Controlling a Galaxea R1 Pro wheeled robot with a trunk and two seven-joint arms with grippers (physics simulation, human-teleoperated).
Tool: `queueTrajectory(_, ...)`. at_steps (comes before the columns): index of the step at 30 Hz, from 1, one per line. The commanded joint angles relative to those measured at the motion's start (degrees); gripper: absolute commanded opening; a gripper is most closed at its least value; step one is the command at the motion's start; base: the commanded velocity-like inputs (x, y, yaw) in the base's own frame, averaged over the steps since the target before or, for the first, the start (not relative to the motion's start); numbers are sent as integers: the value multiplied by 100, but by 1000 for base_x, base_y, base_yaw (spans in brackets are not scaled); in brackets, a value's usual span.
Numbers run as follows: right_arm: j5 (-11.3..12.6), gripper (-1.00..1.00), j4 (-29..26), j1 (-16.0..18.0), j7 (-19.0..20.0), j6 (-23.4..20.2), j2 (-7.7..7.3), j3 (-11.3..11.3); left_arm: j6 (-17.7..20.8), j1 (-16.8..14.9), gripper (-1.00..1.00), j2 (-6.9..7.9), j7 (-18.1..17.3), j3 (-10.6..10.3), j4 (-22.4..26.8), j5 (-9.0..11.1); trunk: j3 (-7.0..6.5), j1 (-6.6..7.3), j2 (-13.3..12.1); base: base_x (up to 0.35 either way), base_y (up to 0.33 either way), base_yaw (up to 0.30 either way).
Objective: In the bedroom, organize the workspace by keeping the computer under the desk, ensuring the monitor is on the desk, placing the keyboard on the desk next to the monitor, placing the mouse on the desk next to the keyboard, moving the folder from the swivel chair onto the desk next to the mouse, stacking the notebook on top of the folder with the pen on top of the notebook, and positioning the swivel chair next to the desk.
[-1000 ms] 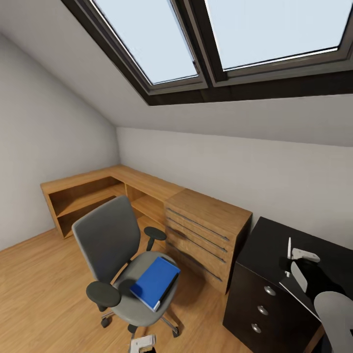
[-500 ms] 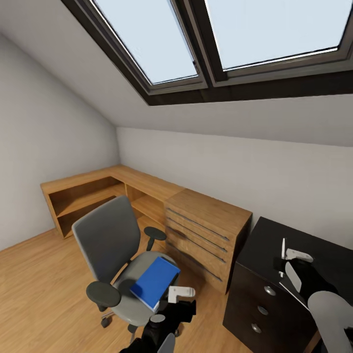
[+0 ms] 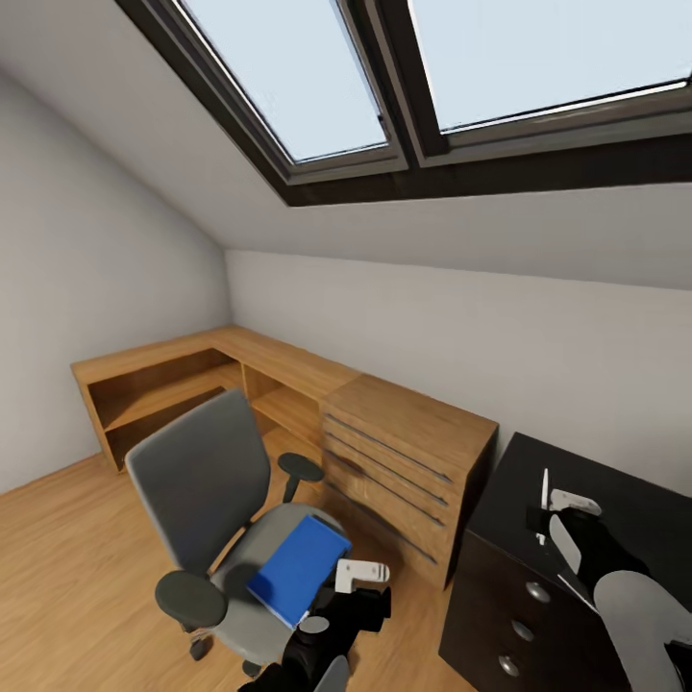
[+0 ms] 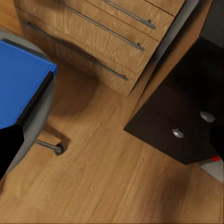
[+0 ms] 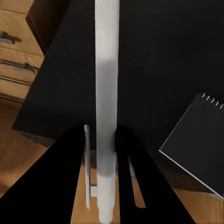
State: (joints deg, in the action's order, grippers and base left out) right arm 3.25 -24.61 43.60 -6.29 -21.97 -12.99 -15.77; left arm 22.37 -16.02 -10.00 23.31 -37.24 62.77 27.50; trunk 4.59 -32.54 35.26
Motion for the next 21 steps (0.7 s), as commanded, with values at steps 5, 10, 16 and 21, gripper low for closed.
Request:
queueTrajectory(5,22,-100,-1,3,-38,-26,-12,2,13,-6,100,0,51,-12,-31,67,11,-5,9,305,-132,0)
queueTrajectory(10,-31,-100,6,0,-29,-16,-19,28,13,-6,100,0,51,-12,-67,65,11,-5,9,250,-238,0)
queueTrajectory(16,-492,-100,259,-3,-32,79,-5,155,13,-6,100,0,48,-12,-65,72,11,-5,9,69,-100,0)
queueTrajectory(21,-541,-100,510,-2,-43,167,-33,150,17,-6,100,0,47,-3,215,92,11,-5,9,7,-10,0)
